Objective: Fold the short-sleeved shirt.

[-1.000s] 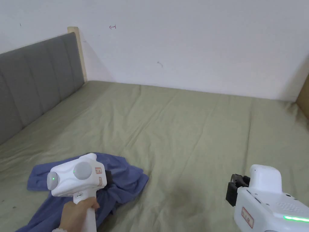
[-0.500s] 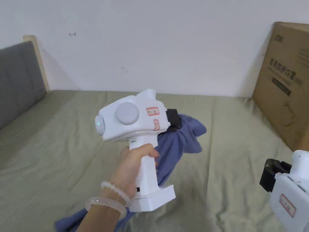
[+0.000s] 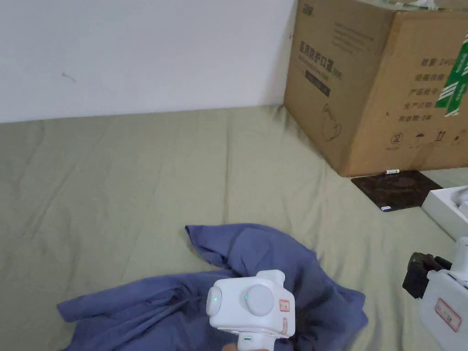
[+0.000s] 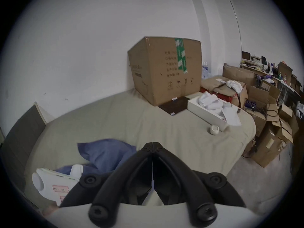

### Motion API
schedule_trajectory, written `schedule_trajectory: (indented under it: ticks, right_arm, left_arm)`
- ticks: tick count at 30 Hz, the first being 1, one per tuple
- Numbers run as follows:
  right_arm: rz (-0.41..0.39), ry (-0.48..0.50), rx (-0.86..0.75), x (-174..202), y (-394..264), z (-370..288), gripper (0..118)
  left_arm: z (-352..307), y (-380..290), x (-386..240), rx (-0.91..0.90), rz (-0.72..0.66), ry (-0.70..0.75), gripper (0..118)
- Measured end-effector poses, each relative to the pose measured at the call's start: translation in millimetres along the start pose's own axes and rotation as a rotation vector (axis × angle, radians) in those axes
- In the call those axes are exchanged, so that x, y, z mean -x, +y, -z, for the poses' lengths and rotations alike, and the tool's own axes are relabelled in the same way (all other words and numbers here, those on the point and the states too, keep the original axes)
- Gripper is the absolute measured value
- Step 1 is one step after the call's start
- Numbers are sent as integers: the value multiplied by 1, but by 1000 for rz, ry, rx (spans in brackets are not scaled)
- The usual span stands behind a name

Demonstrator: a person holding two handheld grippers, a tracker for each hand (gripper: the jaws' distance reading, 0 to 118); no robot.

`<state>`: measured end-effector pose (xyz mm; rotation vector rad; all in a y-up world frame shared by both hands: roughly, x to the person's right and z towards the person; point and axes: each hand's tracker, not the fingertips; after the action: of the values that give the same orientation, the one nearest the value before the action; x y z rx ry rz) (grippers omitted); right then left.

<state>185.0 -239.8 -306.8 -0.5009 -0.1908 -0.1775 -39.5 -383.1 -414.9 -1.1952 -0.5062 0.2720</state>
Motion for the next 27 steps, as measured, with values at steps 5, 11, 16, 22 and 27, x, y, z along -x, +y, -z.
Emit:
schedule_trajectory:
  ticks: [5,11,16,22,27]
  right_arm:
    - [23,3,32,0,-6,12,0]
    - [-39,55,25,30,-5,8,0]
    - [-64,121,49,58,-14,7,0]
    - [-125,178,94,87,-26,16,0]
    - [-159,197,106,101,-27,22,0]
  left_arm:
    - [-26,17,-2,-14,26,-66,109]
    - [-92,12,15,-152,60,-17,77]
    - [-129,-24,78,-209,-82,94,0]
    - [-172,-55,159,-264,-262,185,0]
    - [-232,-36,221,-356,-347,301,29]
